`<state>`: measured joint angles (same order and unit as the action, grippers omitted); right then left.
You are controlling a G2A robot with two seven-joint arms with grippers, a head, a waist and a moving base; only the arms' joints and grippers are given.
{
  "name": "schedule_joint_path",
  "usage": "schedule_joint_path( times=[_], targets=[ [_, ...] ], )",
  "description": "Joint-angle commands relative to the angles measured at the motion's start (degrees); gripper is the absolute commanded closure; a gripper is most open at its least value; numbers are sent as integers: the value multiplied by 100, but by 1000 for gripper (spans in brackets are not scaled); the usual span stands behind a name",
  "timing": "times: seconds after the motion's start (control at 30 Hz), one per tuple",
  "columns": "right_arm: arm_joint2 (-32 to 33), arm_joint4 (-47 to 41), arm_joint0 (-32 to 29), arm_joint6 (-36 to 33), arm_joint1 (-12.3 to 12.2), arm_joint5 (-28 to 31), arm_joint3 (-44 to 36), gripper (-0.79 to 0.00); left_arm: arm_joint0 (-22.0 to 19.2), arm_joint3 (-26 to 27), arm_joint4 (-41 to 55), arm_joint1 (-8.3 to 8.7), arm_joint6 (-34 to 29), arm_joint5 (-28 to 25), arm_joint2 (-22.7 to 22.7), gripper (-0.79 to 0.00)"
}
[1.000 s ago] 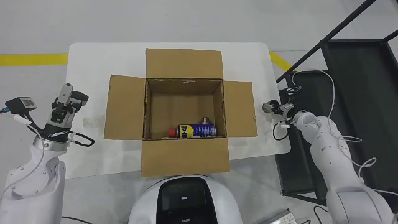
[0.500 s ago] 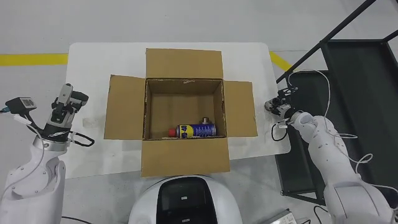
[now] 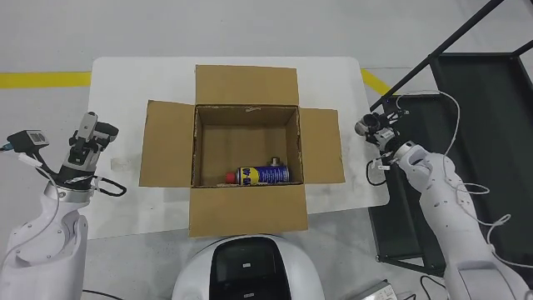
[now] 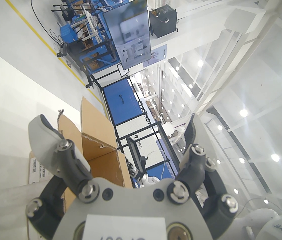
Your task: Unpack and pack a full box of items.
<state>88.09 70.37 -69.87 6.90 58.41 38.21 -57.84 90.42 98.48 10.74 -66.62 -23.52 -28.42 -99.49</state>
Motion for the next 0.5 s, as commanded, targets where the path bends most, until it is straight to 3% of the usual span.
schedule_joint_path(
  times=[0.0, 0.23, 0.47],
  targets=[
    [216, -74, -412, -20, -42, -13, -882, 0, 0, 0, 0, 0, 0, 0, 0, -785],
    [445, -373, -1360, -626, -93, 140, -3401, 0, 0, 0, 0, 0, 0, 0, 0, -785],
    [-339, -342, -1184, -1374, -47, 371, -4556, 0, 0, 0, 0, 0, 0, 0, 0, -785]
  ],
)
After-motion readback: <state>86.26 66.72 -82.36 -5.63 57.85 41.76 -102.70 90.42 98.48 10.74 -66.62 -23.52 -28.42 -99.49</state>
